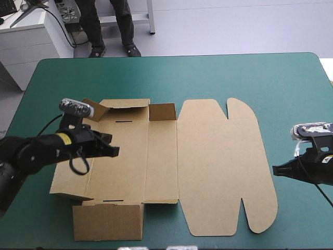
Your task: Fold the box
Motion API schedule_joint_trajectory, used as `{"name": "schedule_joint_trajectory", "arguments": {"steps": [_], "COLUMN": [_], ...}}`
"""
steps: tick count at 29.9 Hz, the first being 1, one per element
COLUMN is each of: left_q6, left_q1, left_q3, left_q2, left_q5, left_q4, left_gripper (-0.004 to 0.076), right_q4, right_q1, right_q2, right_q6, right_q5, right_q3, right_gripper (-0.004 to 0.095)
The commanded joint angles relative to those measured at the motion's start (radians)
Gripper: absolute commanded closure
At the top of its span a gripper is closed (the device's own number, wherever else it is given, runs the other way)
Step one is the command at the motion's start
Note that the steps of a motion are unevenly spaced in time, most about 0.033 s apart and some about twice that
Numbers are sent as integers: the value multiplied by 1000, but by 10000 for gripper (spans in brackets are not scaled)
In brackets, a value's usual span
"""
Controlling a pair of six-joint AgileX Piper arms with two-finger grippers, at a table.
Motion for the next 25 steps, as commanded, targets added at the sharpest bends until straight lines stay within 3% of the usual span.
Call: {"name": "schedule_joint_trajectory", "arguments": {"steps": [1,7,11,18,21,25], "left_q6": [-2,62,183,363,364,410], "left_q1": [55,353,631,1048,1130,1117], "left_q3": [-136,-264,-274,-274,-274,-274], "left_q2": [108,217,227,229,229,229], "left_q5": [-40,76,137,364,388,386], "left_q4": [-26,-68,-248,-391,-394,-420], "left_gripper": [732,732,732,732,732,732], "right_q4": [22,27,37,46,46,70], "right_q1": [-8,-8,-8,-8,-8,-8], "right_q2": [-7,-7,-7,-4,-4,-4], "right_q6": [-11,-11,-11,-11,-11,-11], "right_q5": [-40,-40,-42,-46,-48,-48], "right_q3": [-22,-22,-22,-22,-22,-22], "right_gripper": [927,927,927,927,927,927]}}
